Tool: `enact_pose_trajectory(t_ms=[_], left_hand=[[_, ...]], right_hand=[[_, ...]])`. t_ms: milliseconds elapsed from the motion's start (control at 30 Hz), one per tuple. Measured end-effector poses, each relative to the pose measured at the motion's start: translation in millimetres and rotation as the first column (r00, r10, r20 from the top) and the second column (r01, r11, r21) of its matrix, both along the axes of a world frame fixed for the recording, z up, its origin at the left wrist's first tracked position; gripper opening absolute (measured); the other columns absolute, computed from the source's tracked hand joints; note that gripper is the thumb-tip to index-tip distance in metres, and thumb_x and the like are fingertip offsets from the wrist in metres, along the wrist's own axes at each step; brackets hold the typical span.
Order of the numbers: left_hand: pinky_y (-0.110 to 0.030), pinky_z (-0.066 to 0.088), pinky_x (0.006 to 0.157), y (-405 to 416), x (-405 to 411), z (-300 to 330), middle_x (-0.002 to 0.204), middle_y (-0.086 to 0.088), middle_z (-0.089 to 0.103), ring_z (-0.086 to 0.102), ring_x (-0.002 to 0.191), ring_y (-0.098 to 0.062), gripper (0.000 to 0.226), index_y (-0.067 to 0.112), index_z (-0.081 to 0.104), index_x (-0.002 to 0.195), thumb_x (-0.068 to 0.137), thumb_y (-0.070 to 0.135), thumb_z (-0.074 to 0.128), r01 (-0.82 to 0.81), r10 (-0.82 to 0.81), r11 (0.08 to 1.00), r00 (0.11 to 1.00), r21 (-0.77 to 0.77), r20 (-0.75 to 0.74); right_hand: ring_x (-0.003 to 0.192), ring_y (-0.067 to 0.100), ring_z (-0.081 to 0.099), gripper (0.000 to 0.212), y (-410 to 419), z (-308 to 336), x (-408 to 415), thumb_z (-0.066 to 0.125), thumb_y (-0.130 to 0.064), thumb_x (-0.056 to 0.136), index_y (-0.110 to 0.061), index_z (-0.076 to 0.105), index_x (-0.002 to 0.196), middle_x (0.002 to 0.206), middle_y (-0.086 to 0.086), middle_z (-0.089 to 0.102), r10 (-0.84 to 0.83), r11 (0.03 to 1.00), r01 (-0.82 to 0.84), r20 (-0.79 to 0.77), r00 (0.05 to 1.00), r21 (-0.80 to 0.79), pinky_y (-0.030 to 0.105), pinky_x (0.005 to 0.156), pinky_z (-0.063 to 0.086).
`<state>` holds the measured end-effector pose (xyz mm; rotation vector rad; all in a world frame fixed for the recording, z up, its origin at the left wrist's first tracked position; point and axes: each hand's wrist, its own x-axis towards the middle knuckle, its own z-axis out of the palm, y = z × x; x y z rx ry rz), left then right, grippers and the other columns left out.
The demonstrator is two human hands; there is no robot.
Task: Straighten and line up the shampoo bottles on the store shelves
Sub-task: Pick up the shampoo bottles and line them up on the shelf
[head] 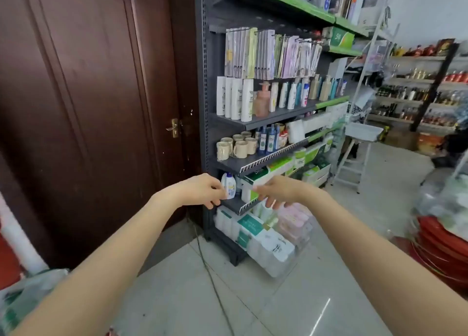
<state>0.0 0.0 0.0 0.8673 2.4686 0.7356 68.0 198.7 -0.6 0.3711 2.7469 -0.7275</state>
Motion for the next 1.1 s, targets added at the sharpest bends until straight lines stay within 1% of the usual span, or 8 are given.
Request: enact_pose_trajectory(t_ms=[200,400,500,567,667,867,1000,1100], left_hand=[[-0.024,0.047,0.081,37.4,-55.4,-24.4,0.106,-0.005,0.067,0.065,0.089,-0.015,0.028,0.017,0.059,0.117,0.094,0.031,0.050,0.033,-0.033,0.998,0.999,0.059,0.008],[-0.014,0.046,0.071,96.5,-96.2,-40.1,0.106,-0.003,0.065,0.065,0.089,-0.012,0.028,0.017,0.058,0.119,0.094,0.028,0.050,0.133,-0.139,0.988,0.987,0.074,0.082],[-0.025,0.049,0.082,136.4,-115.5,-47.7,0.105,-0.003,0.067,0.065,0.092,-0.016,0.028,0.017,0.058,0.118,0.094,0.029,0.050,0.164,-0.169,0.984,0.983,0.067,0.077],[-0.031,0.049,0.088,169.9,-130.2,-54.3,0.103,-0.004,0.068,0.066,0.091,-0.016,0.029,0.016,0.059,0.118,0.093,0.030,0.052,0.173,-0.179,0.982,0.982,0.077,0.068],[-0.029,0.049,0.080,230.5,-152.8,-59.9,0.101,0.000,0.070,0.068,0.088,-0.014,0.027,0.019,0.061,0.114,0.092,0.033,0.054,0.190,-0.194,0.977,0.980,0.092,0.036],[-0.022,0.046,0.066,363.0,-192.1,-55.2,0.095,0.001,0.071,0.068,0.080,-0.010,0.018,0.022,0.064,0.104,0.091,0.028,0.053,0.149,-0.138,0.977,0.988,0.154,-0.075],[-0.026,0.048,0.076,443.9,-219.5,-55.6,0.094,0.001,0.071,0.068,0.080,-0.010,0.017,0.023,0.064,0.102,0.092,0.027,0.051,0.141,-0.129,0.976,0.988,0.168,-0.085],[-0.028,0.048,0.077,497.9,-239.6,-54.8,0.094,0.002,0.071,0.068,0.079,-0.010,0.013,0.025,0.062,0.098,0.093,0.026,0.051,0.149,-0.135,0.969,0.987,0.197,-0.081]], right_hand=[[0.097,0.024,0.065,0.050,30.8,-24.9,-41.4,0.039,-0.049,0.097,-0.008,0.060,0.118,0.109,0.010,0.068,-0.093,0.996,0.093,-0.047,0.995,-0.011,0.038,0.087,0.053],[0.099,0.024,0.064,0.049,83.0,-37.9,-66.2,0.039,-0.049,0.097,-0.010,0.059,0.120,0.112,0.009,0.066,-0.156,0.987,0.155,-0.028,0.987,-0.050,0.037,0.087,0.052],[0.100,0.025,0.064,0.049,120.9,-45.6,-78.5,0.039,-0.047,0.097,-0.007,0.058,0.120,0.114,0.011,0.066,-0.190,0.980,0.187,-0.043,0.981,-0.068,0.034,0.081,0.050],[0.101,0.027,0.064,0.050,152.3,-51.3,-87.6,0.040,-0.045,0.098,-0.004,0.058,0.121,0.113,0.012,0.066,-0.211,0.975,0.206,-0.054,0.976,-0.081,0.029,0.073,0.049],[0.101,0.029,0.063,0.045,206.0,-56.6,-101.5,0.042,-0.041,0.098,-0.003,0.060,0.115,0.111,0.015,0.066,-0.215,0.975,0.206,-0.109,0.970,-0.087,0.027,0.070,0.046],[0.095,0.036,0.063,0.052,332.0,-55.2,-140.9,0.044,-0.040,0.098,0.009,0.063,0.102,0.103,0.023,0.067,-0.205,0.979,0.199,-0.208,0.956,-0.047,0.045,0.087,0.049],[0.094,0.042,0.061,0.055,414.2,-56.6,-166.4,0.043,-0.040,0.098,0.012,0.060,0.106,0.103,0.030,0.064,-0.197,0.979,0.205,-0.232,0.952,0.010,0.047,0.085,0.049],[0.091,0.035,0.064,0.050,471.1,-57.5,-184.1,0.044,-0.039,0.098,0.006,0.063,0.106,0.100,0.020,0.069,-0.210,0.975,0.220,-0.242,0.947,0.014,0.041,0.081,0.050]])
